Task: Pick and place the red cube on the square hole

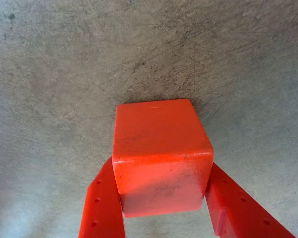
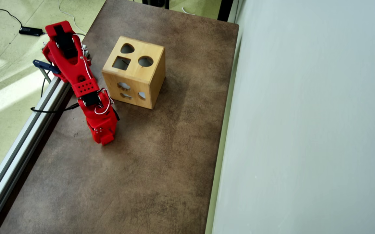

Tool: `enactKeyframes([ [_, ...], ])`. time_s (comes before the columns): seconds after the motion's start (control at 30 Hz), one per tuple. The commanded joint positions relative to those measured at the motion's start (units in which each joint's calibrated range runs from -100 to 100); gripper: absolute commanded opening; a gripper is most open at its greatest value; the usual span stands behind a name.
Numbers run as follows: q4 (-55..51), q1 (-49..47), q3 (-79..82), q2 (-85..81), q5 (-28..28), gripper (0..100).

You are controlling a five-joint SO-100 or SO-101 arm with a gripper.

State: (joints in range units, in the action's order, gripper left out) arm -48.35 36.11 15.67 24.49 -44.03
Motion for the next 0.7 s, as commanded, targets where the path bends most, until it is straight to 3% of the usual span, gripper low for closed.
enactKeyframes([
  [0.0,-0.4,0.2,-2.1,-1.3,0.3,3],
  [0.33,-0.4,0.4,-2.2,-1.6,0.3,3],
  [0.67,-0.6,0.4,-2.1,-13.2,0.3,2],
])
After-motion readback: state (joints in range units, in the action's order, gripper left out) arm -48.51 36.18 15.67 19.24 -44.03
